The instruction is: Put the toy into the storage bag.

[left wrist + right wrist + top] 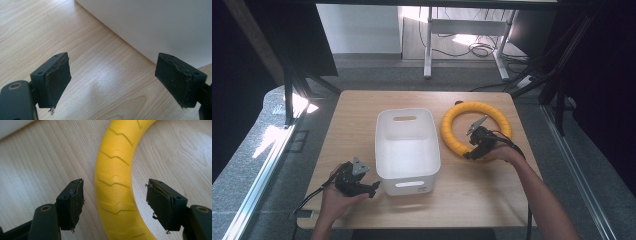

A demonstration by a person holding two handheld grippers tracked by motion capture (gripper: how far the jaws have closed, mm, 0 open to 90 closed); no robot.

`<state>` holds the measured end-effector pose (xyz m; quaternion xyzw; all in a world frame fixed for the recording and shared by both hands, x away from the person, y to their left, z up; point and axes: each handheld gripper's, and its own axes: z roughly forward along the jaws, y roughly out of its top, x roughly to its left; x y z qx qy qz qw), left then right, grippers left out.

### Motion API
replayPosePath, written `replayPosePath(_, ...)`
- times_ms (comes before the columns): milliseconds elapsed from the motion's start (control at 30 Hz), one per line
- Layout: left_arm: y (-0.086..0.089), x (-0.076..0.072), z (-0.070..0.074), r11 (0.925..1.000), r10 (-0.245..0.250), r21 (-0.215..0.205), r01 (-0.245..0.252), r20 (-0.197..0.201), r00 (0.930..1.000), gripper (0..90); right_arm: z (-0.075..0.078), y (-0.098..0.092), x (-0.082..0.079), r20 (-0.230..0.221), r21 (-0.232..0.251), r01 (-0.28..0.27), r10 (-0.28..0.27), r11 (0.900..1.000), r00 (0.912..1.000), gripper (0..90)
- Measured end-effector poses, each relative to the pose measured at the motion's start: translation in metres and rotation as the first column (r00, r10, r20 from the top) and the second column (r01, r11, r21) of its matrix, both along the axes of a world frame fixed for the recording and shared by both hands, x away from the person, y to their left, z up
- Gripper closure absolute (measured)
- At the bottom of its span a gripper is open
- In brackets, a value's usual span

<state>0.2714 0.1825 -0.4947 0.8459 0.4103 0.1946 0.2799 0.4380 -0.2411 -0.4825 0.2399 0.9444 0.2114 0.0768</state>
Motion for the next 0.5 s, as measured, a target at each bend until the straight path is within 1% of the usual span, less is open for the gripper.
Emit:
replayPosePath(333, 0.0, 0.0, -0.001, 1.0, -0.004, 0.003, 0.004, 0.0, 1.0, 13.1, -0.013, -0.002, 0.009, -0.029, -0.021, 0.008, -0.008, 1.0, 0.9995, 30.2)
replayPosePath(500, 0.0, 0.0, -0.001, 1.0, -0.002, 0.002, 0.002, 0.001, 1.0, 13.2, -0.017, -0.002, 0.012, -0.044, -0.026, 0.005, -0.006, 1.0, 0.999, 30.8)
